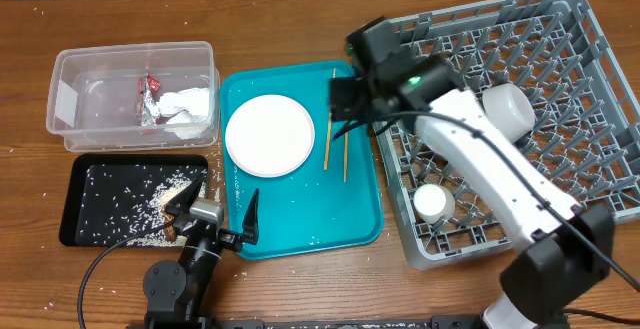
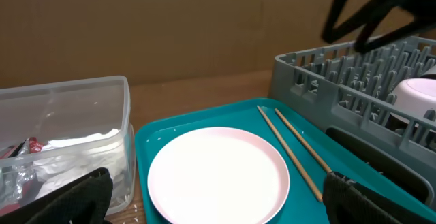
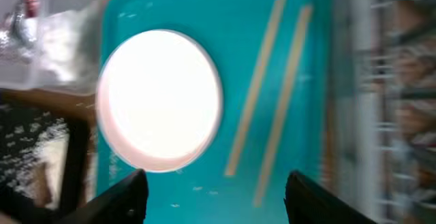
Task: Sort waste into correct bins and load items into the dishwasher
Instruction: 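Grasp the wooden chopsticks on the teal tray with the right gripper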
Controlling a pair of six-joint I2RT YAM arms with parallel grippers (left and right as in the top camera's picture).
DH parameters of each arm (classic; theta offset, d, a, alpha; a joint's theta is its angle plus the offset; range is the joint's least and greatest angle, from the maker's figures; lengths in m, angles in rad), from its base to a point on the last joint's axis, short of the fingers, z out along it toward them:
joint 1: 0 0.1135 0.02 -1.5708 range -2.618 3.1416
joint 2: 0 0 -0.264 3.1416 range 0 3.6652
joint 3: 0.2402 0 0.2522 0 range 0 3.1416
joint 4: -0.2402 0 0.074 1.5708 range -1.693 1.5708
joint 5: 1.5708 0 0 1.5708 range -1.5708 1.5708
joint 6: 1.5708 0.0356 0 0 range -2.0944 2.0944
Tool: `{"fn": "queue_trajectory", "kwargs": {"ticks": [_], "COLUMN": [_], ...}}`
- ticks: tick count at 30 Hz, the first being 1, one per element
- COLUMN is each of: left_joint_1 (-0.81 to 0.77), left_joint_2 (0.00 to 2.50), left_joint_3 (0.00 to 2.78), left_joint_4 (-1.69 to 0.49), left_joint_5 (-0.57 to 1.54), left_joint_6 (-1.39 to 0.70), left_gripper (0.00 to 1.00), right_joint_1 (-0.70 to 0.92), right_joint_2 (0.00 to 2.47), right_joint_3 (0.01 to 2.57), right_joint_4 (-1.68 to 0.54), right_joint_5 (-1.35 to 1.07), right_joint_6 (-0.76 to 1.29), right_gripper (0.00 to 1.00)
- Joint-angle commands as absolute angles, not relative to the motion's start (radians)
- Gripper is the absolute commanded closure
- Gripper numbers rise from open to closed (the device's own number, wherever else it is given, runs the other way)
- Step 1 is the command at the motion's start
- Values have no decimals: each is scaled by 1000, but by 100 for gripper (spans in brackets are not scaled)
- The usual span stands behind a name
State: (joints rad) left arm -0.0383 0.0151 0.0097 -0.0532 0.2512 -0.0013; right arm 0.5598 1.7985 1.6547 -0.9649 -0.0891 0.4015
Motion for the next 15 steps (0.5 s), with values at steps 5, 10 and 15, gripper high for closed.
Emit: {"fn": "queue_trajectory", "kwargs": {"ticks": [5, 10, 15], "left_joint_1": [-31, -31, -31], "left_joint_2": [4, 4, 4], "left_joint_3": [5, 5, 5], "left_joint_4": [-51, -51, -51], "left_joint_5": [259, 259, 259], "left_joint_6": [-15, -15, -15], "left_gripper": [0, 0, 0], "right_joint_1": [628, 619, 611], "right_joint_2": [1982, 2112, 2204], "right_joint_3": [1622, 1622, 1622], "right_joint_4": [-823, -754, -738], "right_joint_5": [160, 160, 128], "right_joint_6": [607, 607, 633], "right_gripper": [37, 46, 60]}}
